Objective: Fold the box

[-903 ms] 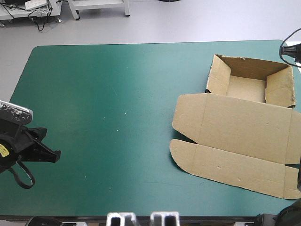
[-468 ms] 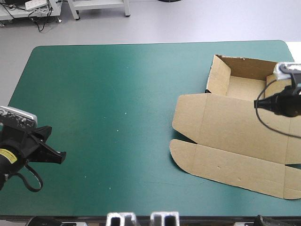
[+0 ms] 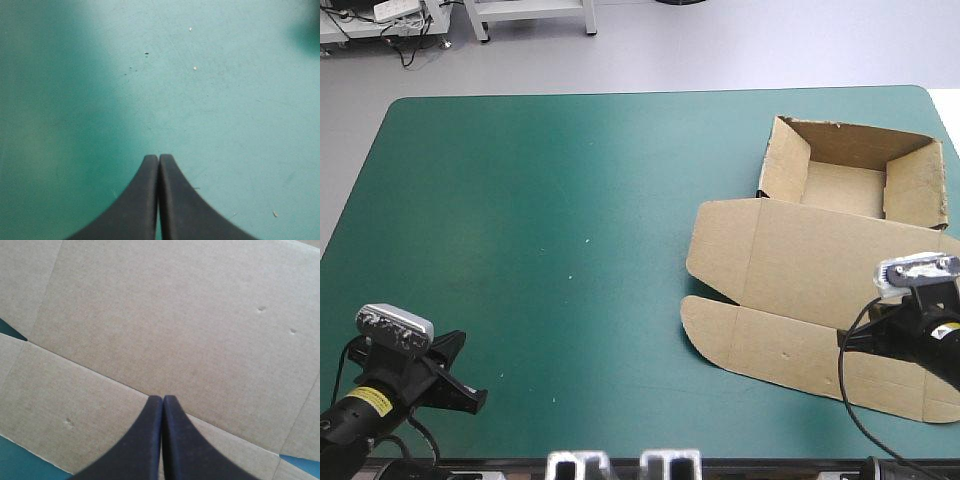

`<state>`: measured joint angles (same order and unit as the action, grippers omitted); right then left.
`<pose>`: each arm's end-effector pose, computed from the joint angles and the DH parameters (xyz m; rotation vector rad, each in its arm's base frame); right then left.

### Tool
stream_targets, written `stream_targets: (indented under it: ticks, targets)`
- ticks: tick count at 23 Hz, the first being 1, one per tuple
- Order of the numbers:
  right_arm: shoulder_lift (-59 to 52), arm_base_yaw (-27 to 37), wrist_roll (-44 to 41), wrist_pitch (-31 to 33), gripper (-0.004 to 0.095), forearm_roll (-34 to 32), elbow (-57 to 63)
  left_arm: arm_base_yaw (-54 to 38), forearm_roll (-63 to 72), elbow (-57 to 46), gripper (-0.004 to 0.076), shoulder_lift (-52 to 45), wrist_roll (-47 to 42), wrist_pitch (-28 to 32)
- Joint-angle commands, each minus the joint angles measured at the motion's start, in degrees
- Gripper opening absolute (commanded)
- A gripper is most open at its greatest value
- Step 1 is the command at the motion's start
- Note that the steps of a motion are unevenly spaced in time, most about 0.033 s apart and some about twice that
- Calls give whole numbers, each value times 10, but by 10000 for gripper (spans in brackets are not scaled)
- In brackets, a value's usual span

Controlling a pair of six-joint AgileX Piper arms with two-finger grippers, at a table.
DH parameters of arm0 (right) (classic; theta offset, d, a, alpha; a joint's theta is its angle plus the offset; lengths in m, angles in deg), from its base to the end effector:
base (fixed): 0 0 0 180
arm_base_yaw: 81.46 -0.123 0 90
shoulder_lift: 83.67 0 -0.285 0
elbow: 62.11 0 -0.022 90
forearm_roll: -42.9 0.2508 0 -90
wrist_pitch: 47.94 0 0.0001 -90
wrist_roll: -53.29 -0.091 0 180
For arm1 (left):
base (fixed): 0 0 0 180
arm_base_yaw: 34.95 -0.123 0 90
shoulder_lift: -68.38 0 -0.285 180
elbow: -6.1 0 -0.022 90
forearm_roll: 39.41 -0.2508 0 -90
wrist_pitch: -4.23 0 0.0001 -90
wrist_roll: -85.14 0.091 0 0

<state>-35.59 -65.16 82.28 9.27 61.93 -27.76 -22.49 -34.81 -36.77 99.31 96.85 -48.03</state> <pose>0.1161 -0.0079 0.3247 -0.1700 2.3639 0.0458 0.0609 -0.0194 0.3072 0.4423 2.1542 -0.1047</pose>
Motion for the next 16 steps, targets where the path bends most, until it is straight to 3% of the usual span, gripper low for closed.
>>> stream_targets:
  ticks: [1,8,16]
  targets:
    - [-44,-1,13,-56,-19,23,37,0,21,-14,-11,-26,17,51]
    - [-101,-1,33,-89,-19,41,146,0,38,-68,-11,-71,26,47]
    - [-103,-1,33,-93,-19,56,147,0,38,-68,-11,-72,23,46]
